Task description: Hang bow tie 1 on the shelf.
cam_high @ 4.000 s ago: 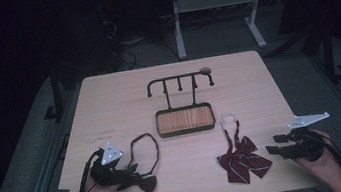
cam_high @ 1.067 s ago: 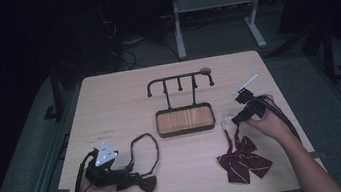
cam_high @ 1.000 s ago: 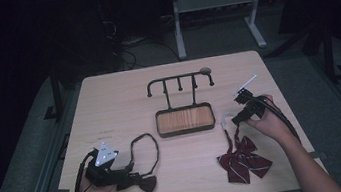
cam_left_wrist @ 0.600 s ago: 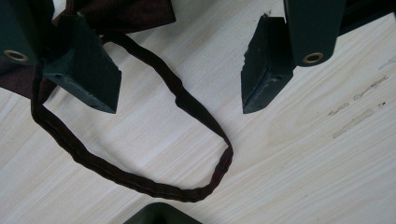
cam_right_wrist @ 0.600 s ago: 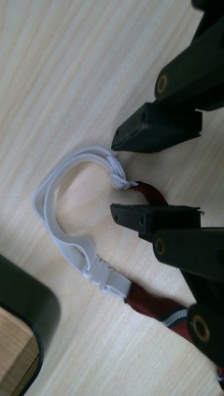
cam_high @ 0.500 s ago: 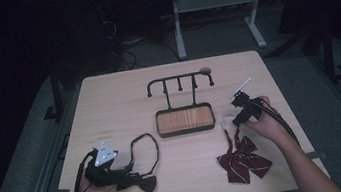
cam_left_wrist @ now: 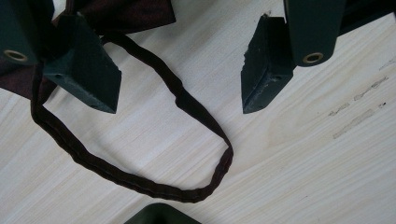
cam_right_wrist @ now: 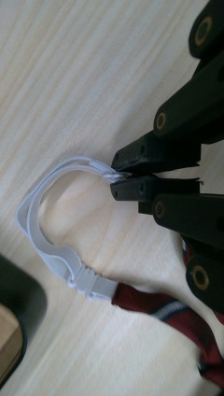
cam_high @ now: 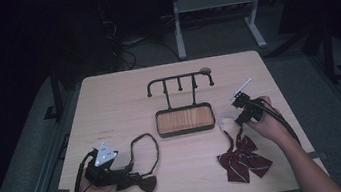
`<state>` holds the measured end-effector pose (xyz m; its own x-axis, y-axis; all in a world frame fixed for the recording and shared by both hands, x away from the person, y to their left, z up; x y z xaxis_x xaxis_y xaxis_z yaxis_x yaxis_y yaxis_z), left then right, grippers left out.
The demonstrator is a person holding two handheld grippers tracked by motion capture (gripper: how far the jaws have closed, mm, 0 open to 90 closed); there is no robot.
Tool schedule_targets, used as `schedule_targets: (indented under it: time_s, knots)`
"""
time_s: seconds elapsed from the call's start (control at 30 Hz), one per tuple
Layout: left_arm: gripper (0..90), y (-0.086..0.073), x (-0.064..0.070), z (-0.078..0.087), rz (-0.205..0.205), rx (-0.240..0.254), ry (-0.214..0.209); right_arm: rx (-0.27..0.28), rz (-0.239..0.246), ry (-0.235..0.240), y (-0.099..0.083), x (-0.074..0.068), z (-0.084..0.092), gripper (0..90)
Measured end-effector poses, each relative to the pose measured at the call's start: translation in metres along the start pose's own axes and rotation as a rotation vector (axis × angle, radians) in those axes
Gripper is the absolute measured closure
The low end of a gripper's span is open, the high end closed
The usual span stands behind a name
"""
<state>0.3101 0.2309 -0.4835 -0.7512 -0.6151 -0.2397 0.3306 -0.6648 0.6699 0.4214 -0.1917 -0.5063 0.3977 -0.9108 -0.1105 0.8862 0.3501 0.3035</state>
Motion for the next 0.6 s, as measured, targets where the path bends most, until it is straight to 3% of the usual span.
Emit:
schedule_targets:
  time_s: [0.17, 0.33, 0.6]
  knots:
    - [29.3, 0.000, 0.001, -0.001, -0.001, 0.000, -0.002, 0.009, -0.009, 0.036, -0.002, -0.001, 0.013, 84.3]
    - [29.4, 0.001, 0.001, -0.001, -0.002, 0.000, -0.001, 0.036, 0.005, 0.102, -0.004, -0.006, 0.032, 84.1]
    - [29.4, 0.000, 0.002, -0.002, -0.002, -0.007, -0.004, 0.072, 0.033, 0.155, -0.006, -0.013, 0.052, 84.1]
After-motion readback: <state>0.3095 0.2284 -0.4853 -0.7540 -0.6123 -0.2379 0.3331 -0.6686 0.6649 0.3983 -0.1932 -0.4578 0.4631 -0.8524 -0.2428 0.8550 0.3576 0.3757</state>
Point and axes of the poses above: each handheld gripper's, and its own axes: z roughly backward along the jaws, y roughly out of its top, x roughly to its right, the point moved 7 cm from there along -z, roughly forward along the jaws, and after that the axes turned 11 degrees about -z, right-handed, at the moved point
